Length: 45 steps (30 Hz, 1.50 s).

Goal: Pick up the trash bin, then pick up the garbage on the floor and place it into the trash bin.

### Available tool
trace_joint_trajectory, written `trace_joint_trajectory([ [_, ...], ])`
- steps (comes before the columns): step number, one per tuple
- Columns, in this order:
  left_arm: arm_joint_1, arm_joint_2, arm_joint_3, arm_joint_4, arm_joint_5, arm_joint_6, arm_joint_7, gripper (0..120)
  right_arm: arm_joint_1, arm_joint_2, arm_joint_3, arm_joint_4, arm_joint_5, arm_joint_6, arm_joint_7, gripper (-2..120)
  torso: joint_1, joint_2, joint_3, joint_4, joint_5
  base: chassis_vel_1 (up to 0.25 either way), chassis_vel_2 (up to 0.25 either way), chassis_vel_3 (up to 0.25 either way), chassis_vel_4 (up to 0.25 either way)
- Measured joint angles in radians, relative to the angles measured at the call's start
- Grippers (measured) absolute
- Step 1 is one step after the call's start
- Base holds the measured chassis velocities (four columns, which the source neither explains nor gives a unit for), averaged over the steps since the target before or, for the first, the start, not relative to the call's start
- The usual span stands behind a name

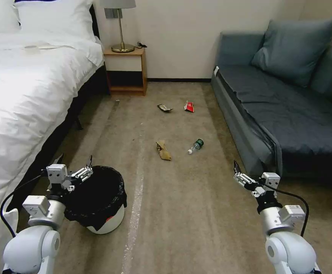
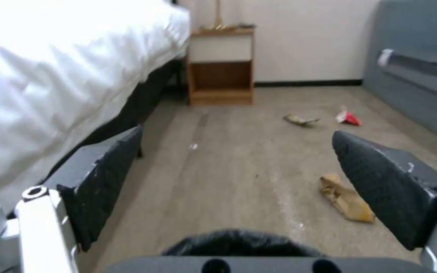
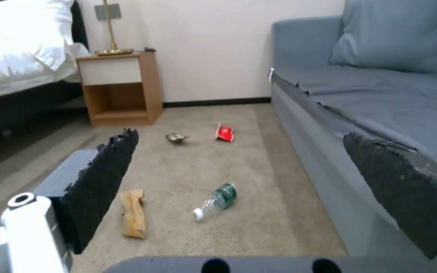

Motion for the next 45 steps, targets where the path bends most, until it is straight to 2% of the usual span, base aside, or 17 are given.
trace_joint_trajectory([
  [20, 0.01, -0.004, 0.005, -0.01, 0.01, 0.009, -0.004, 100, 0.005, 0.004, -0.003, -0.01, -0.027, 0.013, -0.007, 100, 0.0, 0.0, 0.0, 0.0, -0.0001, 0.0, 0.0, 0.0, 0.0],
  [22, 0.02, -0.006, 0.011, -0.027, -0.003, 0.047, -0.052, 100, 0.004, 0.003, -0.001, -0.012, -0.027, 0.016, -0.008, 100, 0.0, 0.0, 0.0, 0.0, -0.0001, 0.0, 0.0, 0.0, 0.0],
  [23, 0.02, -0.006, 0.011, -0.027, -0.003, 0.047, -0.052, 100, 0.004, 0.003, -0.001, -0.012, -0.027, 0.016, -0.008, 100, 0.0, 0.0, 0.0, 0.0, -0.0001, 0.0, 0.0, 0.0, 0.0],
  [25, 0.02, -0.011, 0.018, -0.046, -0.044, 0.137, -0.154, 100, 0.003, 0.003, 0.002, -0.018, -0.029, 0.024, -0.01, 100, 0.0, 0.0, 0.0, 0.0, 0.0, 0.0, 0.0, 0.0, 0.0],
  [26, 0.02, -0.011, 0.018, -0.046, -0.044, 0.137, -0.154, 100, 0.003, 0.003, 0.002, -0.018, -0.029, 0.024, -0.01, 100, 0.0, 0.0, 0.0, 0.0, 0.0, 0.0, 0.0, 0.0, 0.0],
  [28, 0.013, -0.011, 0.017, -0.046, -0.064, 0.18, -0.215, 100, -0.001, 0.002, 0.008, -0.019, -0.029, 0.028, -0.015, 100, 0.0, 0.0, 0.0, 0.0, -0.0001, 0.0, 0.0, 0.0, 0.0],
  [29, 0.013, -0.011, 0.017, -0.046, -0.064, 0.18, -0.215, 100, -0.001, 0.002, 0.008, -0.019, -0.029, 0.028, -0.015, 100, 0.0, 0.0, 0.0, 0.0, -0.0001, 0.0, 0.0, 0.0, 0.0],
  [30, 0.011, -0.011, 0.017, -0.046, -0.077, 0.197, -0.241, 100, -0.002, 0.002, 0.01, -0.019, -0.029, 0.03, -0.016, 100, 0.0, 0.0, 0.0, 0.0, -0.0001, 0.0, 0.0, 0.0, 0.0],
  [31, 0.005, -0.01, 0.015, -0.039, -0.108, 0.225, -0.296, 100, -0.005, 0.0, 0.015, -0.019, -0.029, 0.032, -0.017, 100, 0.0, 0.0, 0.0, 0.0, 0.0, 0.0, 0.0, 0.0, 0.0],
  [32, 0.005, -0.01, 0.015, -0.039, -0.108, 0.225, -0.296, 100, -0.005, 0.0, 0.015, -0.019, -0.029, 0.032, -0.017, 100, 0.0, 0.0, 0.0, 0.0, 0.0, 0.0, 0.0, 0.0, 0.0],
  [34, -0.005, -0.011, 0.012, -0.019, -0.13, 0.242, -0.353, 100, -0.01, -0.004, 0.023, -0.018, -0.027, 0.033, -0.018, 100, 0.0, 0.0, 0.0, 0.0, -0.0001, 0.0, 0.0, 0.0, 0.0],
  [38, -0.014, -0.013, 0.011, 0.0, -0.163, 0.268, -0.401, 100, -0.01, -0.005, 0.027, -0.013, -0.027, 0.033, -0.018, 100, 0.0, 0.0, 0.0, 0.0, -0.0002, 0.0, 0.0, 0.0, 0.0],
  [41, -0.027, -0.014, 0.013, 0.02, -0.232, 0.303, -0.467, 100, -0.013, -0.003, 0.028, -0.011, -0.029, 0.035, -0.019, 100, 0.0, 0.0, 0.0, 0.0, -0.0001, 0.0, 0.0, 0.0, 0.0],
  [45, -0.03, -0.014, 0.013, 0.026, -0.246, 0.309, -0.478, 100, -0.014, -0.001, 0.029, -0.012, -0.031, 0.037, -0.019, 100, 0.0, 0.0, 0.0, 0.0, -0.0001, 0.0, 0.0, 0.0, 0.0],
])
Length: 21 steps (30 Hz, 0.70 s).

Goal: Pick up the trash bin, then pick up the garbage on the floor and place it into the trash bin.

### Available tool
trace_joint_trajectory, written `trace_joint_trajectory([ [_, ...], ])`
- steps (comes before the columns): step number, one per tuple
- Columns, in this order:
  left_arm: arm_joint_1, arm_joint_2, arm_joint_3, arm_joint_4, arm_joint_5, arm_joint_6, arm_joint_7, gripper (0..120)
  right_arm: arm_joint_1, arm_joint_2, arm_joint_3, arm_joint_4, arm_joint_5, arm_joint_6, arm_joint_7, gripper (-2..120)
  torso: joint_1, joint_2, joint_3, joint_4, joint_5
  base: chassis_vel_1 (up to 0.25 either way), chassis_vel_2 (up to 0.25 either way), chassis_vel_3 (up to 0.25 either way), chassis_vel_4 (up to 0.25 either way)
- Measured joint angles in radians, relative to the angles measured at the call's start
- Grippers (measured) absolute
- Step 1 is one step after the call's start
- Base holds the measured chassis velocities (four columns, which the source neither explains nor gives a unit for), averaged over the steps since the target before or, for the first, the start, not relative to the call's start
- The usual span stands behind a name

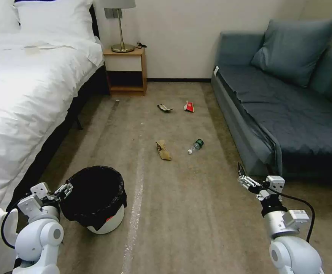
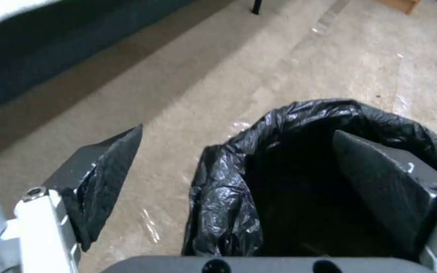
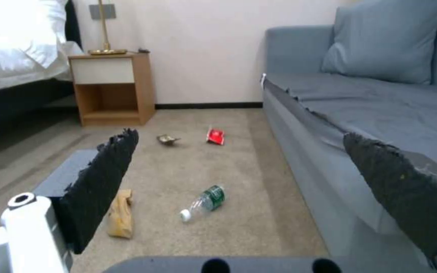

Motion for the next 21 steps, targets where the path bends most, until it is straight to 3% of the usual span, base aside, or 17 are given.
trace_joint_trajectory([
  [7, -0.006, 0.004, -0.005, 0.021, -0.026, 0.007, -0.015, 100, -0.001, 0.004, -0.001, 0.0, -0.008, 0.003, 0.0, 100, 0.0, 0.0, 0.0, 0.0, 0.0, 0.0, 0.0, 0.0, 0.0],
  [13, -0.016, 0.004, -0.008, 0.05, -0.05, 0.023, -0.067, 98, -0.006, 0.007, -0.003, 0.0, -0.02, 0.008, 0.0, 100, 0.0, 0.0, 0.0, 0.0001, 0.0, 0.0, 0.0, 0.0, 0.0],
  [19, -0.055, 0.001, -0.012, 0.123, -0.092, 0.027, -0.095, 84, -0.011, 0.011, -0.002, -0.001, -0.024, 0.017, -0.002, 100, 0.0, 0.0, 0.0, 0.0, 0.0001, 0.0, 0.0, 0.0, 0.0],
  [21, -0.073, -0.001, -0.009, 0.16, -0.112, 0.028, -0.091, 73, -0.014, 0.01, -0.001, 0.0, -0.025, 0.019, -0.003, 100, 0.0, 0.0, 0.0, 0.0, 0.0, 0.0, 0.0, 0.0, 0.0],
])
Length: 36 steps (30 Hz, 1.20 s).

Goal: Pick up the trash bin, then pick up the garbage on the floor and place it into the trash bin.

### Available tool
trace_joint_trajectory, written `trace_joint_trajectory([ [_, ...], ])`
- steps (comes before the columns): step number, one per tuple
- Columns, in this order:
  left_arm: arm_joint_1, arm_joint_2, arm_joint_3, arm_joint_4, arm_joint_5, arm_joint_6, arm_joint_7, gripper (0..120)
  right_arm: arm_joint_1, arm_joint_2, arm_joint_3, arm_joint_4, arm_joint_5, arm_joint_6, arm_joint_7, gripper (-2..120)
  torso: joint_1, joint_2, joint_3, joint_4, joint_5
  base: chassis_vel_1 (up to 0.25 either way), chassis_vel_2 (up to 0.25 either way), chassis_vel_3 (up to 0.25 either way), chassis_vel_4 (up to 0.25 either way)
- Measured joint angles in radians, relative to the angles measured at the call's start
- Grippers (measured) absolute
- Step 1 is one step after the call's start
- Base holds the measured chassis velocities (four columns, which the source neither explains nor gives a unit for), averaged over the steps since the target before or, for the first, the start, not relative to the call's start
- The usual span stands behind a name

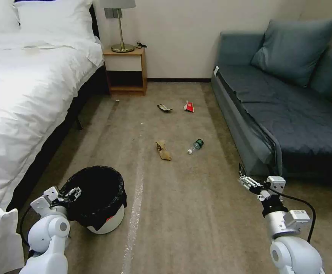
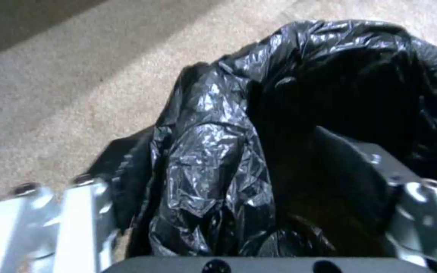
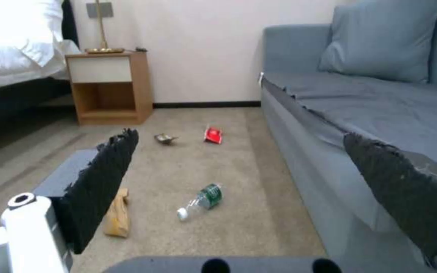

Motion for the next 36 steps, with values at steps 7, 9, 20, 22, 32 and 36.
trace_joint_trajectory([
  [7, -0.038, -0.01, 0.006, 0.089, -0.027, 0.002, 0.013, 46, 0.002, -0.003, 0.003, -0.003, 0.0, 0.003, -0.001, 100, 0.0, 0.0, 0.0, 0.0, -0.0001, 0.0, 0.0, 0.0, 0.0],
  [9, -0.041, -0.01, 0.006, 0.094, -0.03, 0.002, 0.014, 43, 0.003, -0.003, 0.003, -0.004, 0.001, 0.003, -0.001, 100, 0.0, 0.0, 0.0, 0.0, 0.0, 0.0, 0.0, 0.0, 0.0],
  [20, -0.072, -0.012, 0.008, 0.155, -0.074, 0.015, 0.025, 4, 0.004, -0.005, 0.004, -0.016, 0.005, 0.007, -0.001, 100, 0.0, 0.0, 0.0, 0.0, 0.0, 0.0, 0.0, 0.0, 0.0],
  [22, -0.077, -0.012, 0.008, 0.166, -0.078, 0.015, 0.026, 4, 0.005, -0.006, 0.004, -0.018, 0.006, 0.01, -0.001, 100, 0.0, 0.0, 0.0, 0.0002, 0.0003, 0.0, 0.0, 0.0, 0.0],
  [32, -0.075, -0.013, 0.008, 0.177, -0.095, 0.018, 0.048, 4, 0.013, -0.006, 0.007, -0.03, 0.013, 0.017, -0.001, 100, 0.0, 0.0, 0.0, 0.0005, 0.0005, 0.0, 0.0, 0.0, 0.0],
  [36, -0.071, -0.012, 0.006, 0.175, -0.104, 0.021, 0.048, 4, 0.016, -0.005, 0.006, -0.036, 0.013, 0.018, 0.0, 100, 0.0, 0.0, 0.0, 0.0002, 0.0002, 0.0, 0.0, 0.0, 0.0],
])
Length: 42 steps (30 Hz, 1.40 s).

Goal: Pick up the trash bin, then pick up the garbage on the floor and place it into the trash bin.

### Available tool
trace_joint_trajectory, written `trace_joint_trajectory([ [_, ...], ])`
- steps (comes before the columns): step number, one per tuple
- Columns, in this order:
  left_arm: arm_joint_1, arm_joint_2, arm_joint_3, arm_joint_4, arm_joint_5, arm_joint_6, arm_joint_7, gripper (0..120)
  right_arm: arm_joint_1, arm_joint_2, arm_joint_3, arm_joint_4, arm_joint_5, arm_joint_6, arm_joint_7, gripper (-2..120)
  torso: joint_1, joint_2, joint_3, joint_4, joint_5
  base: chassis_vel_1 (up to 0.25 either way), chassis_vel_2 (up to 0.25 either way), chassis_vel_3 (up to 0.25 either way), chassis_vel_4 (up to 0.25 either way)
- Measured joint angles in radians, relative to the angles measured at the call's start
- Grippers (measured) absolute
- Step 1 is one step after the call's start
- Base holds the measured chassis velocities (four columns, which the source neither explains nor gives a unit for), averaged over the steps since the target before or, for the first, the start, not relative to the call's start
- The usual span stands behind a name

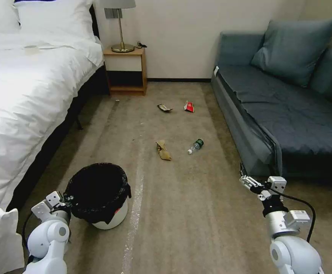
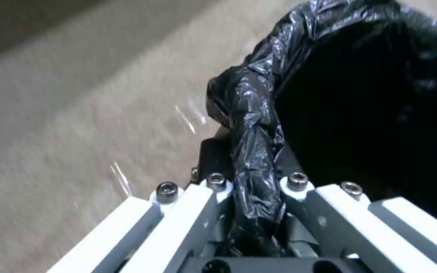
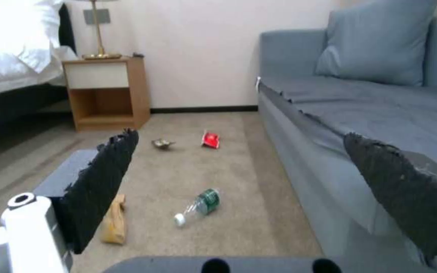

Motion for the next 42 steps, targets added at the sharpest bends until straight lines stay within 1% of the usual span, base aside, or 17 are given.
trace_joint_trajectory([
  [13, 0.038, -0.003, -0.005, -0.03, 0.006, -0.005, 0.01, 4, -0.002, 0.001, 0.001, 0.002, -0.001, 0.006, 0.001, 100, 0.0, 0.0, 0.0, -0.0005, -0.0009, 0.0, 0.0, 0.0, 0.0],
  [15, 0.056, -0.002, -0.006, -0.054, 0.048, -0.024, 0.026, 4, -0.002, 0.003, 0.001, 0.003, -0.002, 0.013, 0.001, 100, 0.0, 0.0, 0.0, -0.0004, -0.0011, 0.0, 0.0, 0.0, 0.0],
  [19, 0.067, 0.0, -0.013, -0.08, 0.085, -0.043, 0.04, 4, 0.002, 0.006, 0.0, 0.003, -0.002, 0.017, 0.006, 100, 0.0, 0.0, 0.0, -0.0004, -0.0004, 0.0, 0.0, 0.0, 0.0],
  [20, 0.073, 0.003, -0.016, -0.094, 0.106, -0.05, 0.05, 4, 0.004, 0.006, 0.0, 0.003, -0.002, 0.018, 0.011, 100, 0.0, 0.0, 0.0, -0.0003, -0.0003, 0.0, 0.0, 0.0, 0.0],
  [21, 0.084, 0.006, -0.021, -0.114, 0.15, -0.071, 0.075, 4, 0.006, 0.008, -0.005, 0.003, -0.002, 0.018, 0.025, 100, 0.0, 0.0, 0.0, -0.0003, -0.0004, 0.0, 0.0, 0.0, 0.0],
  [22, 0.084, 0.006, -0.021, -0.114, 0.15, -0.071, 0.075, 4, 0.006, 0.008, -0.005, 0.003, -0.002, 0.018, 0.025, 100, 0.0, 0.0, 0.0, -0.0003, -0.0004, 0.0, 0.0, 0.0, 0.0],
  [23, 0.093, 0.008, -0.025, -0.134, 0.184, -0.091, 0.09, 4, 0.009, 0.011, -0.01, 0.002, -0.002, 0.018, 0.036, 100, 0.0, 0.0, 0.0, -0.0003, -0.0003, 0.0, 0.0, 0.0, 0.0],
  [24, 0.102, 0.009, -0.025, -0.154, 0.196, -0.099, 0.094, 4, 0.01, 0.013, -0.013, 0.0, -0.009, 0.018, 0.04, 100, 0.0, 0.0, 0.0, -0.0002, 0.0, 0.0, 0.0, 0.0, 0.0],
  [25, 0.102, 0.009, -0.025, -0.154, 0.196, -0.099, 0.094, 4, 0.01, 0.013, -0.013, 0.0, -0.009, 0.018, 0.04, 100, 0.0, 0.0, 0.0, -0.0002, 0.0, 0.0, 0.0, 0.0, 0.0],
  [27, 0.129, 0.004, -0.022, -0.212, 0.244, -0.139, 0.111, 4, 0.013, 0.019, -0.009, -0.013, -0.117, 0.026, 0.048, 100, 0.0, 0.0, 0.0, -0.0003, -0.0003, 0.0, 0.0, 0.0, 0.0],
  [28, 0.129, 0.004, -0.022, -0.212, 0.244, -0.139, 0.111, 4, 0.013, 0.019, -0.009, -0.013, -0.117, 0.026, 0.048, 100, 0.0, 0.0, 0.0, -0.0003, -0.0003, 0.0, 0.0, 0.0, 0.0],
  [30, 0.149, 0.003, -0.015, -0.265, 0.257, -0.147, 0.116, 4, 0.013, 0.021, -0.01, -0.016, -0.139, 0.039, 0.055, 100, 0.0, 0.0, 0.0, -0.0003, -0.0002, 0.0, 0.0, 0.0, 0.0],
  [31, 0.149, 0.003, -0.015, -0.265, 0.257, -0.147, 0.116, 4, 0.013, 0.021, -0.01, -0.016, -0.139, 0.039, 0.055, 100, 0.0, 0.0, 0.0, -0.0003, -0.0002, 0.0, 0.0, 0.0, 0.0],
  [33, 0.156, -0.001, -0.005, -0.318, 0.275, -0.143, 0.116, 4, 0.019, 0.023, -0.011, -0.024, -0.161, 0.067, 0.067, 100, 0.0, 0.0, 0.0, -0.0003, 0.0001, 0.0, 0.0, 0.0, 0.0],
  [34, 0.156, -0.001, -0.005, -0.318, 0.275, -0.143, 0.116, 4, 0.019, 0.023, -0.011, -0.024, -0.161, 0.067, 0.067, 100, 0.0, 0.0, 0.0, -0.0003, 0.0001, 0.0, 0.0, 0.0, 0.0],
  [36, 0.159, -0.001, 0.004, -0.348, 0.303, -0.139, 0.118, 4, 0.016, 0.023, -0.012, -0.022, -0.172, 0.084, 0.075, 100, 0.0, 0.0, 0.0, -0.0003, -0.0002, 0.0, 0.0, 0.0, 0.0],
  [42, 0.162, -0.003, 0.01, -0.358, 0.335, -0.14, 0.121, 4, 0.018, 0.02, -0.015, -0.022, -0.175, 0.117, 0.086, 100, 0.0, 0.0, 0.0, -0.0003, -0.0002, 0.0, 0.0, 0.0, 0.0],
])
